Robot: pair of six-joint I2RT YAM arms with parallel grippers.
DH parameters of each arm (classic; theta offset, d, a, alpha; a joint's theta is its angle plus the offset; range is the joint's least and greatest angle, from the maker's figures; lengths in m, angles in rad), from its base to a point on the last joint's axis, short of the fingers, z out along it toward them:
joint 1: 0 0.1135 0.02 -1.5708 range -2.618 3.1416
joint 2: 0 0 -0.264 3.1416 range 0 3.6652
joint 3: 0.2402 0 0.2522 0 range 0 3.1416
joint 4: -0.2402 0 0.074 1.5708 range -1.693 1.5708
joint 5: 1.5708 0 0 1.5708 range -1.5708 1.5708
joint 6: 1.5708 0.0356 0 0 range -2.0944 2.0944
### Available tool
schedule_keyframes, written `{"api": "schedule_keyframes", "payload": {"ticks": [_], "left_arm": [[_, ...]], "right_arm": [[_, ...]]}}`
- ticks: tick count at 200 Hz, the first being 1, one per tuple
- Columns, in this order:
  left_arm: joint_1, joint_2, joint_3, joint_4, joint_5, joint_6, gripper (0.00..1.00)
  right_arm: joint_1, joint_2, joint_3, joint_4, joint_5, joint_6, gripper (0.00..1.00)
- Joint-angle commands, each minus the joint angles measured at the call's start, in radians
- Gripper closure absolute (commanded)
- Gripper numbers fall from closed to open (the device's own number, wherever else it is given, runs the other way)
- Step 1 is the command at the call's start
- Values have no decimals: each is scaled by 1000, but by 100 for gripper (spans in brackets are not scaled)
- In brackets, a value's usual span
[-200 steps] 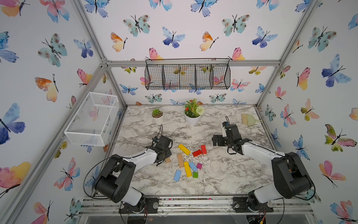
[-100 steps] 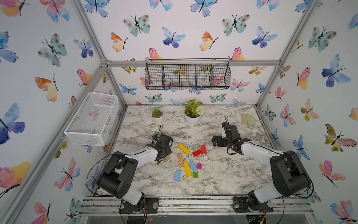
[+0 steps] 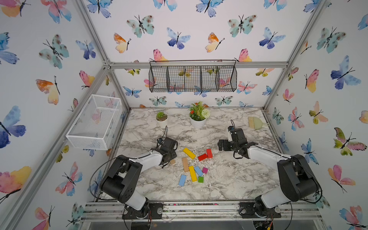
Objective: Assemble the letter v with building blocks
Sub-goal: Adjust the building block at the center of the board.
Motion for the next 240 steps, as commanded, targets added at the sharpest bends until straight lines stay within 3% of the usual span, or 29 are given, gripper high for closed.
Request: {"api": "schedule_keyframes", "payload": {"ticks": [1,58,111,149,240], "left_arm": [[7,20,-26,-65,16,11,55],[6,-35,-11,-123,-2,41,41],[3,-164,52,-330,-29,211,24],[-36,-242,57,-406,20,300,15],[-240,-196,90,-473,66,347,13]], "right_arm": [[7,10,21,-27,6,-9,2],[7,2,18,-26,12,-9,2],[7,-14,5,-16,2,-2,2],[7,-21,-1,-12,-1,6,2],[8,-57,-31,-18,16,14,2]]}}
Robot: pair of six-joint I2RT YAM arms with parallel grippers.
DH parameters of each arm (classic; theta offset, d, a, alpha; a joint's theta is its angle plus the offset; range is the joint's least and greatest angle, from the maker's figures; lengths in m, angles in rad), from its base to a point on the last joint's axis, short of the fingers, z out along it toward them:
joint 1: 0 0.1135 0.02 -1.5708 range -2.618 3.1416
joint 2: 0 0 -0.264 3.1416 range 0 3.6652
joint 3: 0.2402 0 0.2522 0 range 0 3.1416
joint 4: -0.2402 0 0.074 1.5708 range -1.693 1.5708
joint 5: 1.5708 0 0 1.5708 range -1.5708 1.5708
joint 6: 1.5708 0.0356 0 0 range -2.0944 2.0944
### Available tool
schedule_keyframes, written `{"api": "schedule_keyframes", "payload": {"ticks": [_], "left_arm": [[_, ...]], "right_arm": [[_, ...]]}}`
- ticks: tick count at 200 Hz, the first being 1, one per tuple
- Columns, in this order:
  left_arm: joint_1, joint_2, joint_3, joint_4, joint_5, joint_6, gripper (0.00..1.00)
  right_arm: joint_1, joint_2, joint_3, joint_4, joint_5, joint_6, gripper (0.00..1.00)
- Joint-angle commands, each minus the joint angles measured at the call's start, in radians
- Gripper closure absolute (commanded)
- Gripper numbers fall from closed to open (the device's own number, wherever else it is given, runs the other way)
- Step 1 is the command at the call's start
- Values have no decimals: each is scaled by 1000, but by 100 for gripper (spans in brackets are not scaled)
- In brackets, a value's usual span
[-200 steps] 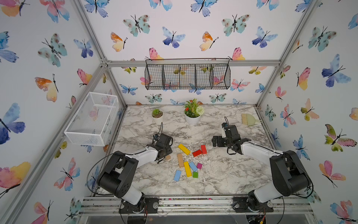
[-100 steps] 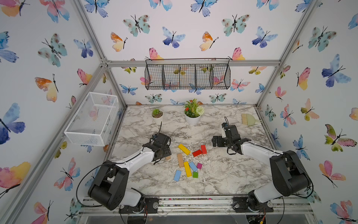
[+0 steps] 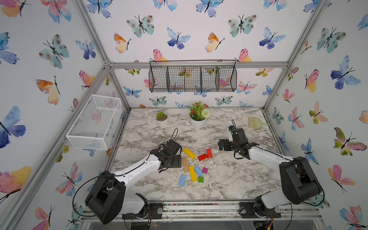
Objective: Assemble the letter v with building blocks
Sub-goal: Pick up the building block from the center of the board.
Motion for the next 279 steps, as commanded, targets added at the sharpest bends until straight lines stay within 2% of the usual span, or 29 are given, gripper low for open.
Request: {"api": "schedule_keyframes", "payload": {"ticks": [1,60,138,235,279], "left_arm": [[-52,21,16,-52,22,29,13],[-133,20,-8,-58,86,27,14],[-257,112,-25,-40,110,-20,21],[-270,153,-50,-16,114,-49,36],[-271,159,-44,-12,118,-54,50]], "right_arm": [[8,-23,-18,-20,16,12,2],[8,-37,-29,-26,24,10,2],[8,-43,-41,-20,18,12,2],[8,-44,-42,-19,18,13,2],[8,-42,-42,-18,19,13,2]]}}
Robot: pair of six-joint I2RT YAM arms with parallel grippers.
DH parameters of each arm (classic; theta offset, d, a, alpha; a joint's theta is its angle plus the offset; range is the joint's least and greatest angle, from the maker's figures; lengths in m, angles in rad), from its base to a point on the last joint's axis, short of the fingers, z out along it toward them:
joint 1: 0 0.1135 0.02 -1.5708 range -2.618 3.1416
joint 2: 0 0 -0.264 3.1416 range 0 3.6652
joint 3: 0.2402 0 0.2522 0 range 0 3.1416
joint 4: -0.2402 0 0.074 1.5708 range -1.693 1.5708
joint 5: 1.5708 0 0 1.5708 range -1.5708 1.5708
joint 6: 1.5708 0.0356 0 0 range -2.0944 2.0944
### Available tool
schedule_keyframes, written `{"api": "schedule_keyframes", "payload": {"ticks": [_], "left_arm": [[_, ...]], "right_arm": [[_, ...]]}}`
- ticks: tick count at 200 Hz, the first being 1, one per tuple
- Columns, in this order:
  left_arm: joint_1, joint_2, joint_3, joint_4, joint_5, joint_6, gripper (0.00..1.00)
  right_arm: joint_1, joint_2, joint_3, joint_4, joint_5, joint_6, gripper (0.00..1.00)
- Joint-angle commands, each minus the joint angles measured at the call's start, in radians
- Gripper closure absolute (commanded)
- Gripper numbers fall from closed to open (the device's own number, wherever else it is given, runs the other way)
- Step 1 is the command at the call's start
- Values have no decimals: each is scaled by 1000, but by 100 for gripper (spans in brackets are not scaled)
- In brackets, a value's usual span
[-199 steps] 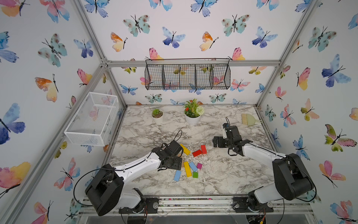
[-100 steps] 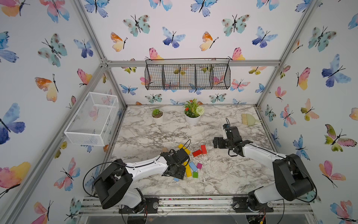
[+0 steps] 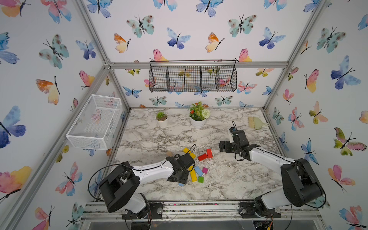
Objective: Assemble the letter v with building blocks
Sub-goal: Pick up the building block from the center of the board, then assemble the building block at the center of the board.
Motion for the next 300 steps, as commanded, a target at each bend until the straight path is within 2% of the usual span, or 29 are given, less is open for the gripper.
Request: {"api": "schedule_keyframes", "payload": {"ticks": [1,36,70,107,151,199,300], "left_arm": [[-7,16,-6,-1,14,-12,50],[-7,21,-2,-1,15,-20,64],[0,24,3,-2,-7,-50,68],[48,-2,14,-4,-45,-127,75],[103,-92,-3,26,-119,-235,78],[190,-166,-56,85,-107,-277,79],[205,-133,-121,149,-64,-327,79]], "right_arm": [[7,-19,-12,-11,11,7,2],[9,-20,-12,-13,11,7,2],[8,-21,-15,-10,10,7,2],[8,-20,-9,-13,11,0,2],[8,-19,5,-21,13,-7,2],[8,-20,9,-23,5,-11,2],[8,-15,32,-25,-35,-25,2]]}}
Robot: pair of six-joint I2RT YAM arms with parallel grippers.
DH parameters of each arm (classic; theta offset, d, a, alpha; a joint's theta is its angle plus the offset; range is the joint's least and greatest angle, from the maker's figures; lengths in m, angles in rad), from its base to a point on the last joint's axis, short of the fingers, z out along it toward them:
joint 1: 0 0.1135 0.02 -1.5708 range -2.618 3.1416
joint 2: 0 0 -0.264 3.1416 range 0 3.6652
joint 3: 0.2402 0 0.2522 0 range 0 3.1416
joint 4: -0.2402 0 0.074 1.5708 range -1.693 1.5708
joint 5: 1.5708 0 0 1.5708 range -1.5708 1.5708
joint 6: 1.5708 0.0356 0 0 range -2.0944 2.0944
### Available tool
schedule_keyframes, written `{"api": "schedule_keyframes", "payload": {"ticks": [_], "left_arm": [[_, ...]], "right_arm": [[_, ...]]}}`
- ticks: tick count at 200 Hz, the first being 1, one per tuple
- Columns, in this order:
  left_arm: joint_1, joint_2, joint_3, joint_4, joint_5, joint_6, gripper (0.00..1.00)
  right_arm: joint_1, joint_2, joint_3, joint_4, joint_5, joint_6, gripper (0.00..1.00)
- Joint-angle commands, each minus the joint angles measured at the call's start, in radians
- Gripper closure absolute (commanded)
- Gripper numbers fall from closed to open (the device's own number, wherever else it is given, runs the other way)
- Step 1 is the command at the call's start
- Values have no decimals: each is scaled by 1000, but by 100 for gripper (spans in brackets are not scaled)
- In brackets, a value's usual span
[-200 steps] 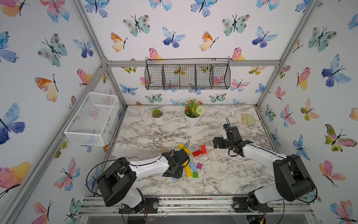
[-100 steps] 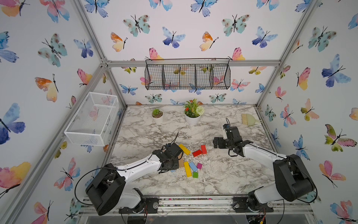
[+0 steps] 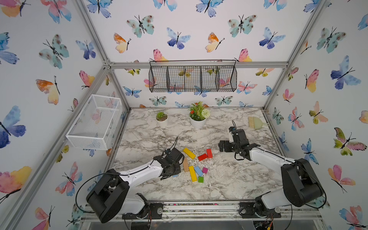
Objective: Assemble the letter v with building blocks
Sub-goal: Assemble the building block at the center of the board.
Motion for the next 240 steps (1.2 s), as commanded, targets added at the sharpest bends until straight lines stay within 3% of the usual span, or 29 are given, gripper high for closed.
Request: {"api": "schedule_keyframes", "payload": {"ticks": [1,240], "left_arm": [[5,5,-10,21,11,-23,79],[66,106,2,66,3,-6,78]], "right_arm": [[8,-15,19,-12,-16,-14,2],[8,-9,7,-3,-26,-17,2]]}}
